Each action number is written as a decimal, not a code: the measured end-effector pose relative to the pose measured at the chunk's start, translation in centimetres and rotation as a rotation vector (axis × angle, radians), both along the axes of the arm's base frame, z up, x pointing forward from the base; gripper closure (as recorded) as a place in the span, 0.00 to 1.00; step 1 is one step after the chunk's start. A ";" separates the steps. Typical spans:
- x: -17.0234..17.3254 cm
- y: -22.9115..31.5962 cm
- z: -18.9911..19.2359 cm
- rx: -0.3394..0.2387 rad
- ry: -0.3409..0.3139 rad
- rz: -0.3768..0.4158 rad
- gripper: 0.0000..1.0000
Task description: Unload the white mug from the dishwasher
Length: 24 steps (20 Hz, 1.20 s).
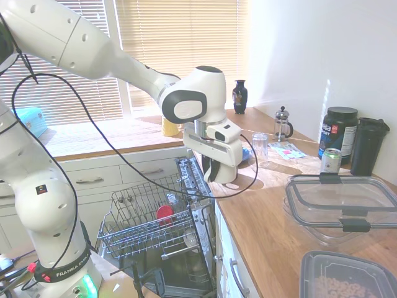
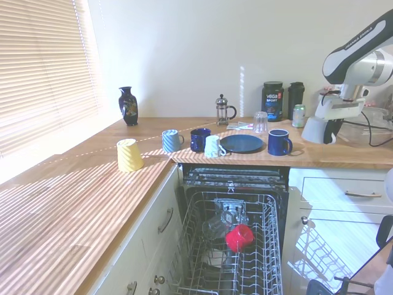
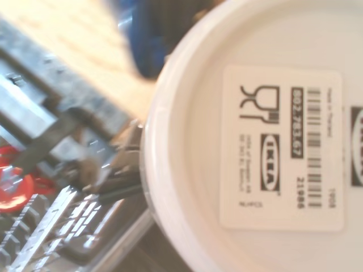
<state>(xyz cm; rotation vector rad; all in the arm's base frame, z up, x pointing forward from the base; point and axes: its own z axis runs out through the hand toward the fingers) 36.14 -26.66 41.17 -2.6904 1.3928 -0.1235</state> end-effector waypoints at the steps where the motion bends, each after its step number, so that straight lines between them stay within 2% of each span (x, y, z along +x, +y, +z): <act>1: 0.9 -0.4 -0.5 -0.001 0.015 0.003 1.00; 7: 7.0 -1.7 -1.8 -0.005 0.043 0.033 1.00; 15: 10.3 -4.0 -5.7 0.006 0.083 0.059 1.00; 21: 12.4 -5.6 -6.0 -0.016 0.086 0.064 1.00; 22: 12.6 -5.7 -6.0 -0.013 0.092 0.065 0.00; 24: 12.8 -5.8 -5.9 -0.002 0.107 0.065 0.00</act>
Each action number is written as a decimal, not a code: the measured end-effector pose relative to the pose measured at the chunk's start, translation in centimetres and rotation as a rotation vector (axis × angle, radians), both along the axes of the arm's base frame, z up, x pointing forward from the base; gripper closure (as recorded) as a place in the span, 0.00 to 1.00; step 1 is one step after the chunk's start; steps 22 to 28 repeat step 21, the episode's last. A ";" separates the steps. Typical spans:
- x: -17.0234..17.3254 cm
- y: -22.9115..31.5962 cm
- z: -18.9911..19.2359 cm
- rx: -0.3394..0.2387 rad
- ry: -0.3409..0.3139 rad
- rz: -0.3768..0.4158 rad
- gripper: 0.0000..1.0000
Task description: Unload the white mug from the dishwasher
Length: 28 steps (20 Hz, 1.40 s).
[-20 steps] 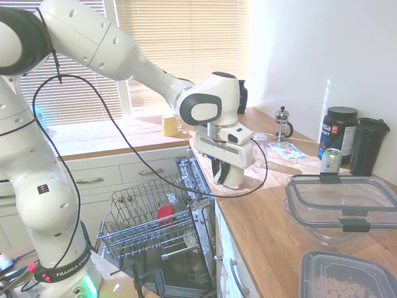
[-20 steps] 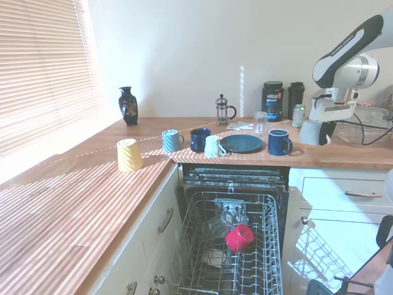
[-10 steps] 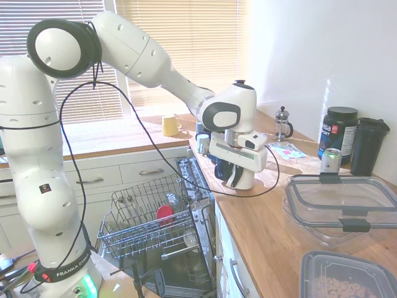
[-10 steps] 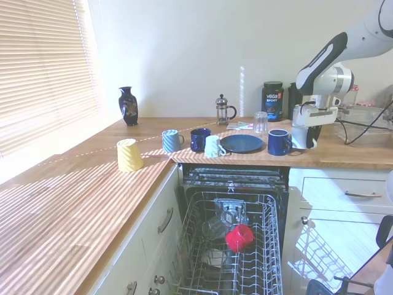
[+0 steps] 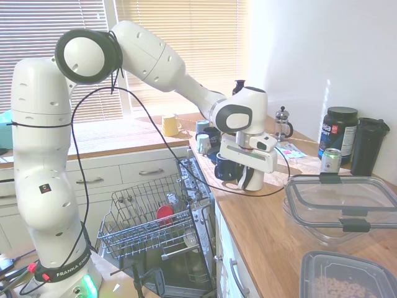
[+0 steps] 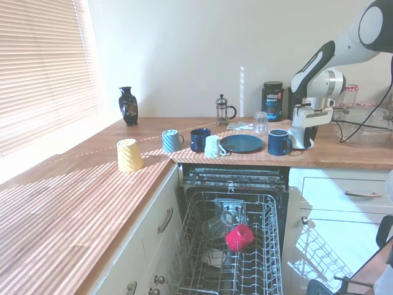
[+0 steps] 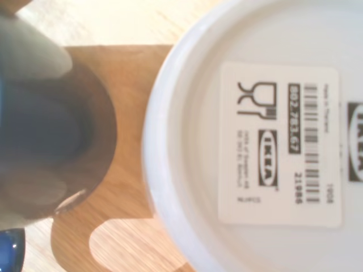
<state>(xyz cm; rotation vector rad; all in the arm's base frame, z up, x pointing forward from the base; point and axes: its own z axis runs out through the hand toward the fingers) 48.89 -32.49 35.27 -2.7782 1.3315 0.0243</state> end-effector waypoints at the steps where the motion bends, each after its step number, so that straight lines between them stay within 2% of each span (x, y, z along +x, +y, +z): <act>1: 0.1 0.0 0.0 0.003 0.005 -0.001 0.00; 13: 0.2 0.3 -0.6 0.005 0.012 -0.002 0.00; 16: -1.7 1.0 0.4 0.000 -0.023 -0.011 0.00; 21: -8.0 4.3 2.1 0.015 -0.075 -0.013 0.00; 28: -8.0 4.3 2.1 0.015 -0.075 -0.013 0.00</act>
